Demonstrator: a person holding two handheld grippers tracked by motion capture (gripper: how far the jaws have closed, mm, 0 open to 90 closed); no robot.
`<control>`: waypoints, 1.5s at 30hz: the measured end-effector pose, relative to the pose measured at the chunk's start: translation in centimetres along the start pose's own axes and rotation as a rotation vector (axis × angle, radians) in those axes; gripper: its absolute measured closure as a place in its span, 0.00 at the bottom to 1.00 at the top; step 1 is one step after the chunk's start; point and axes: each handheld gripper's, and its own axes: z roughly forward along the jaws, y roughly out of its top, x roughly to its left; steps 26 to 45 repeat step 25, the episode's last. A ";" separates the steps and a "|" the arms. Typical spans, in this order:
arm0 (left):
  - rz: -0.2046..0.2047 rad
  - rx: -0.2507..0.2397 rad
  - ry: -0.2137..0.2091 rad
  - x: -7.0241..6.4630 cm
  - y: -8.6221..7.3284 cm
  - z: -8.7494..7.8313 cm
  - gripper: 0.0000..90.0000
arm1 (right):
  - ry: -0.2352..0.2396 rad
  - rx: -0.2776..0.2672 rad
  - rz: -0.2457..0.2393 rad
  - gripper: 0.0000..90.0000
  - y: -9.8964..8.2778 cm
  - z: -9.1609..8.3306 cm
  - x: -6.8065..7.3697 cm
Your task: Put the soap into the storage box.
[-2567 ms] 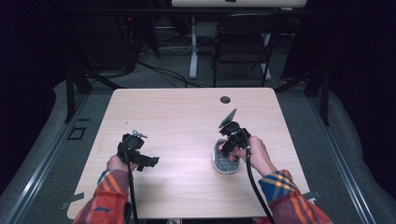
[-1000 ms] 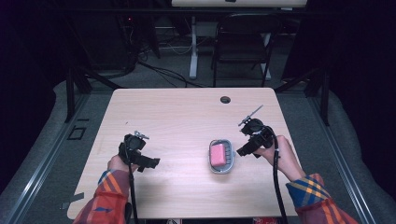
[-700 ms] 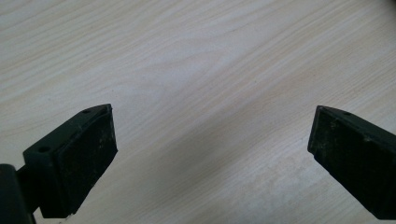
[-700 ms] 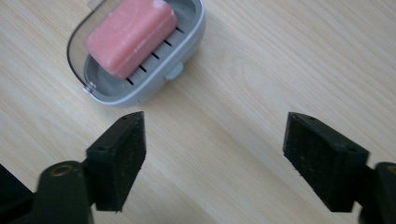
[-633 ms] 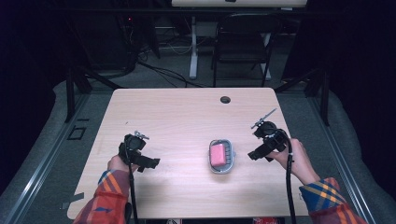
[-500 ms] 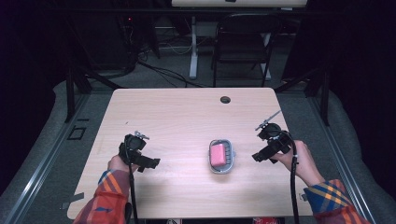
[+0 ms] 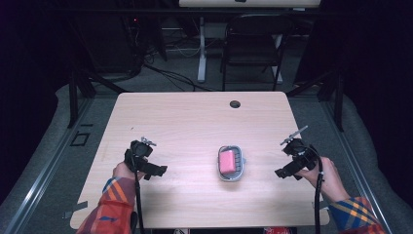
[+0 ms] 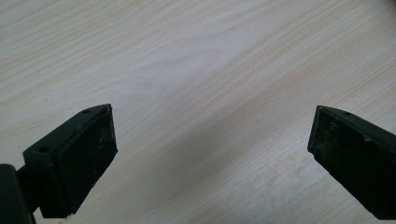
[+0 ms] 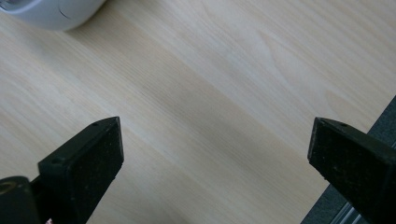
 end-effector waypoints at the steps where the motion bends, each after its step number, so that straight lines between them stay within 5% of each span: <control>1: 0.001 0.000 0.000 0.0 0.0 0.0 0.01 | 0.000 0.000 0.000 0.03 0.0 0.0 0.0; 17: 0.015 0.011 -0.003 -0.2 0.0 0.0 0.01 | -0.021 0.023 0.001 0.00 -5.0 4.1 -1.0; 23: 0.017 0.007 -0.004 -0.2 0.0 0.1 0.01 | -0.005 0.074 -0.033 0.03 -5.2 5.1 -1.0; 45: 0.017 0.014 -0.005 -0.2 0.1 0.1 0.01 | 0.012 0.074 -0.035 0.04 -5.1 5.3 -0.9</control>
